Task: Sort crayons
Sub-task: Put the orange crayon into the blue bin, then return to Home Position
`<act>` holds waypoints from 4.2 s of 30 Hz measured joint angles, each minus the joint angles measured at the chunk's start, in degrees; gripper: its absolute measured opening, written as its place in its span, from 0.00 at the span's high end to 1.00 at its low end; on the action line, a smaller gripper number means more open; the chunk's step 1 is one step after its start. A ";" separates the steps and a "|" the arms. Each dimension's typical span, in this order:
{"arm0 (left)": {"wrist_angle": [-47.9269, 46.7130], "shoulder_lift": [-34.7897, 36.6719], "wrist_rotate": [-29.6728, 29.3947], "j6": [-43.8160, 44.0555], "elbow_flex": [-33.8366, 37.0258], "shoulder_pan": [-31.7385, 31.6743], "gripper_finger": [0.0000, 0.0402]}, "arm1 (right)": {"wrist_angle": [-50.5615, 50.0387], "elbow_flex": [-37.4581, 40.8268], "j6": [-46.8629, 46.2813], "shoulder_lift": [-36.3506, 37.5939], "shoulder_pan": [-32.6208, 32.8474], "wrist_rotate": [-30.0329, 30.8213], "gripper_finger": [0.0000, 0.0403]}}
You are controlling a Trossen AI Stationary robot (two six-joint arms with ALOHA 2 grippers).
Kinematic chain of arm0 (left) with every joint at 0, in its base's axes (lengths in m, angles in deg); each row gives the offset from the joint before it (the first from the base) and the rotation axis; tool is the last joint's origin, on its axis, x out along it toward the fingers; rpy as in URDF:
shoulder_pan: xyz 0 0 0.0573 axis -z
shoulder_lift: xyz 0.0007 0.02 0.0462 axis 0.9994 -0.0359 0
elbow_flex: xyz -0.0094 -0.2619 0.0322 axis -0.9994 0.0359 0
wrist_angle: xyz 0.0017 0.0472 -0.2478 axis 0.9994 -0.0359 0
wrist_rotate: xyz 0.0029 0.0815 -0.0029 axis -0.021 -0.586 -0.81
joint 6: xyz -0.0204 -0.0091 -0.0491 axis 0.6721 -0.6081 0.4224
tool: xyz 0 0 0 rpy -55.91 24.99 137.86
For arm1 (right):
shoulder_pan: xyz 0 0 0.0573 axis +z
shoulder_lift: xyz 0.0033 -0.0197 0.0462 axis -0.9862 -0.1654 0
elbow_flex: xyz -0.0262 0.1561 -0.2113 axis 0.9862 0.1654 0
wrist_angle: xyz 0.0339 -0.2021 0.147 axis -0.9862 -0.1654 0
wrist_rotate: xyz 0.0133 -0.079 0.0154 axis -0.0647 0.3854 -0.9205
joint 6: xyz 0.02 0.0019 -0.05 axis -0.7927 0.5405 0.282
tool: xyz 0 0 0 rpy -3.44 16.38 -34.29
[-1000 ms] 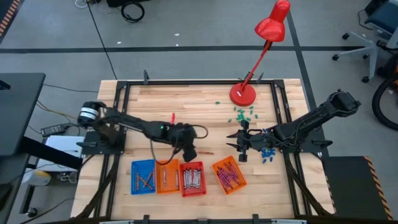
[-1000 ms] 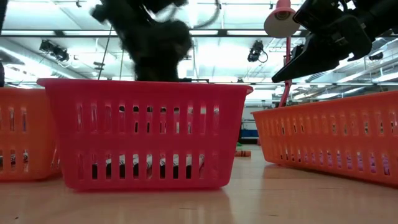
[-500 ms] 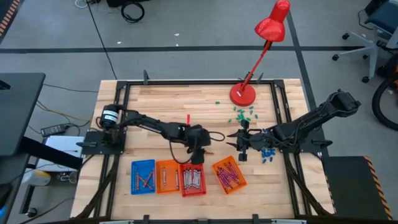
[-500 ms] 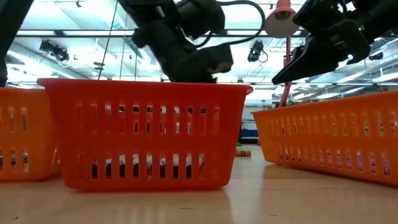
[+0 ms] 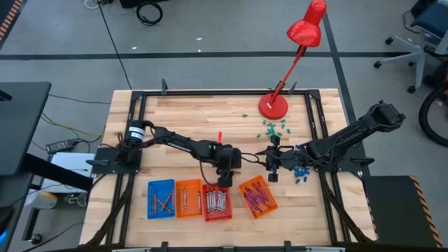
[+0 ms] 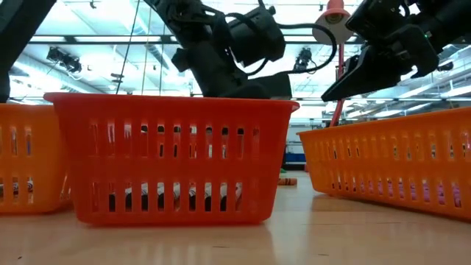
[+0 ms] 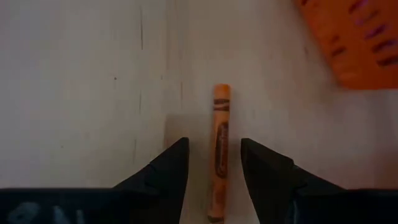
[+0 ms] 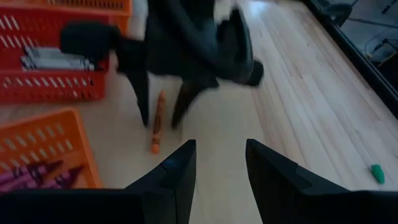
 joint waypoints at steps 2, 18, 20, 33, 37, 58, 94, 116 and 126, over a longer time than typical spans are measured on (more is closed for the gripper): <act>-0.78 -0.28 0.20 -0.65 -0.04 0.15 0.60 | -0.55 0.00 0.00 0.00 0.00 0.04 0.64; -9.67 0.56 -0.34 -1.34 -0.19 -0.05 0.96 | -0.35 0.00 0.00 0.00 0.01 0.11 0.64; -11.73 1.42 -0.36 -1.53 -0.09 -0.30 0.95 | -0.43 0.00 0.00 0.00 0.02 0.11 0.64; -30.78 14.67 -10.79 0.52 0.33 4.07 0.94 | -0.53 0.00 -0.01 0.02 0.02 0.13 0.64; -36.36 19.28 -10.89 2.21 0.25 8.09 0.94 | -0.50 0.00 -0.13 0.02 0.02 0.13 0.64; -59.40 25.91 -7.25 12.77 1.54 38.18 0.88 | 0.01 0.00 -0.82 0.02 0.07 -0.51 0.64; -56.41 27.25 -37.65 2.87 1.47 33.69 0.66 | -0.76 2.71 1.33 13.28 -3.03 -5.69 0.64; -43.30 49.77 -40.01 -8.16 1.71 13.21 0.83 | 2.10 11.45 2.61 41.40 -38.61 -24.50 0.64; -13.70 60.49 -22.35 -20.66 21.55 2.08 0.94 | 13.46 21.35 -3.07 44.40 -42.09 -26.93 0.64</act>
